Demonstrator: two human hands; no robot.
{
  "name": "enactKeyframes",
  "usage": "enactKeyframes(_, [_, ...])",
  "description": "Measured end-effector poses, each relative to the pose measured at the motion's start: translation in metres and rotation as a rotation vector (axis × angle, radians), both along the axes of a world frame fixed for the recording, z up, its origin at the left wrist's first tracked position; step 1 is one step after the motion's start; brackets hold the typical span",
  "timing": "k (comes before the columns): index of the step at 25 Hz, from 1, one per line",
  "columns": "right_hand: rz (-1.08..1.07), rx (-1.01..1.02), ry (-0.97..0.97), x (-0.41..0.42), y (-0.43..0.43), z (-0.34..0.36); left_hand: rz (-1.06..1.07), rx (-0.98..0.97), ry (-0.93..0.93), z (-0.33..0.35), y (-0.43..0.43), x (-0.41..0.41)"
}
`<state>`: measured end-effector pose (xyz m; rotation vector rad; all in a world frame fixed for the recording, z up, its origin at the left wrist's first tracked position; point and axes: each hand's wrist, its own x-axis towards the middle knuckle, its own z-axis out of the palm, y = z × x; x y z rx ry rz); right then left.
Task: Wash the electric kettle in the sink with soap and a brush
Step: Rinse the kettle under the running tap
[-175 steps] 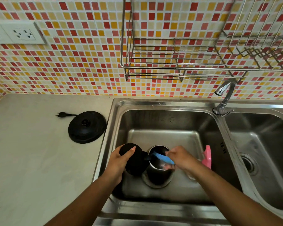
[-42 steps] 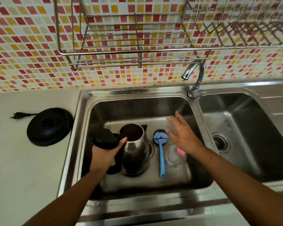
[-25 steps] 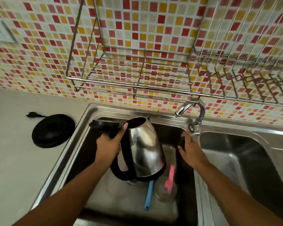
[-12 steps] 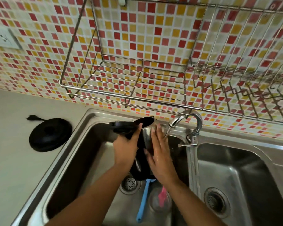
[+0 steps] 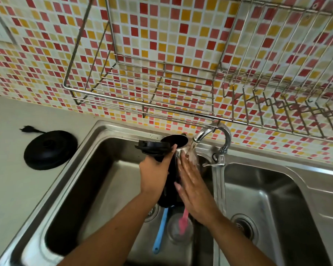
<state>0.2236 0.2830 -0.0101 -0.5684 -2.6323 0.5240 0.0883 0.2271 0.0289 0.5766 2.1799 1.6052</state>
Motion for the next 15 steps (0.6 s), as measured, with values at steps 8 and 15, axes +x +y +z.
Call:
enactKeyframes(8, [-0.002, 0.020, -0.042, 0.002, 0.011, 0.019, -0.043, 0.045, -0.034, 0.010, -0.011, 0.004])
enactKeyframes(15, [-0.189, -0.662, 0.102, -0.018, 0.014, 0.029, -0.094, 0.025, -0.109, 0.014, -0.040, -0.020])
